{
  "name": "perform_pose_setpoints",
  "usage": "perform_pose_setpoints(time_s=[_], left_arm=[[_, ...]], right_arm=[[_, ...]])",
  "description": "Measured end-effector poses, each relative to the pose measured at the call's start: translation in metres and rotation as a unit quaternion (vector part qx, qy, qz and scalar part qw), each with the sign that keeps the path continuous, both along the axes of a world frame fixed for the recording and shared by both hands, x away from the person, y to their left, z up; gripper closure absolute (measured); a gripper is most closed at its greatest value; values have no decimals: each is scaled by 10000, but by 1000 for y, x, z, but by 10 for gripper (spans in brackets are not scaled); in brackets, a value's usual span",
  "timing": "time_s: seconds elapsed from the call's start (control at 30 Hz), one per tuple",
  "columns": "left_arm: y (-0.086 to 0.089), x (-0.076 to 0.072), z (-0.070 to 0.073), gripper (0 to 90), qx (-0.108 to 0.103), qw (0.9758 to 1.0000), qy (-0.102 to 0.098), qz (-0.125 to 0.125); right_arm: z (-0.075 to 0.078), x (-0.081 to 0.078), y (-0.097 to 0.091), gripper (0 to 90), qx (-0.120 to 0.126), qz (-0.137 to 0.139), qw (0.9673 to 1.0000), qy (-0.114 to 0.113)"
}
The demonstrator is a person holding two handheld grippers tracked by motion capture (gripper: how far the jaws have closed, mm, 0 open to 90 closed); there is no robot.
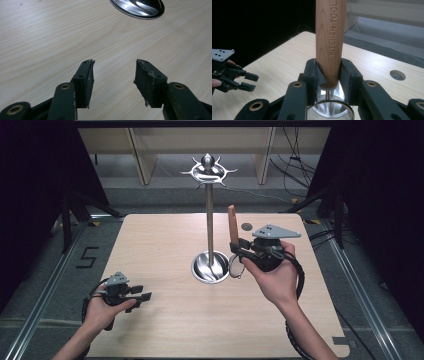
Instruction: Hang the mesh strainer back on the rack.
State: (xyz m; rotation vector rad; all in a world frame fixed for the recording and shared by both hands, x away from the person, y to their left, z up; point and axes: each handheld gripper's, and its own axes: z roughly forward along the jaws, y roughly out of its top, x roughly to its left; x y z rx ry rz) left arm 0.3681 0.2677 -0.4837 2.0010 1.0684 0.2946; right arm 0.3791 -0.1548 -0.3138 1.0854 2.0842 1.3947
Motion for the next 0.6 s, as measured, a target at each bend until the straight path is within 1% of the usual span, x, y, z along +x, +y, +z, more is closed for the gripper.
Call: perform_pose_setpoints(time_s=[0.03,0.07,0.1,0.13,0.17,0.23,0.33,0.4,0.43,0.47,0.5,0.53,0.57,0.6], left_arm=[[0,0,0,480,0,10000,0,0],[0,0,0,480,-13,10000,-4,13],[-1,0,-1,480,-126,9999,3,20],[-1,0,-1,480,-119,9999,-8,34],[-1,0,0,480,-83,9999,-3,64],[-2,0,-1,480,-114,9999,3,77],[-1,0,-1,480,-84,9999,-3,63],[-1,0,-1,480,-85,9999,-3,62],[-2,0,-1,480,-114,9999,-4,74],[-1,0,0,480,-87,9999,-6,63],[-1,0,-1,480,-129,9999,2,26],[-1,0,-1,480,-125,9999,15,23],[-1,0,-1,480,-127,9999,3,26],[-1,0,-1,480,-125,9999,5,24]], right_arm=[[0,0,0,693,0,0,10000,0],[1,0,1,693,54,-2,10000,5],[2,2,0,693,-2,73,9999,-73],[4,0,1,693,68,-19,10000,6],[4,1,1,693,97,3,9999,-64],[7,0,2,693,142,-43,9999,-31],[10,2,1,693,155,-15,9997,-187],[11,2,1,693,174,-3,9997,-151],[13,1,1,693,172,-44,9998,-127],[13,3,1,693,140,2,9996,-225],[13,3,2,693,194,-8,9996,-207],[15,1,3,693,245,-69,9996,-113],[15,3,2,693,197,7,9996,-217],[16,3,2,693,208,14,9995,-246]])
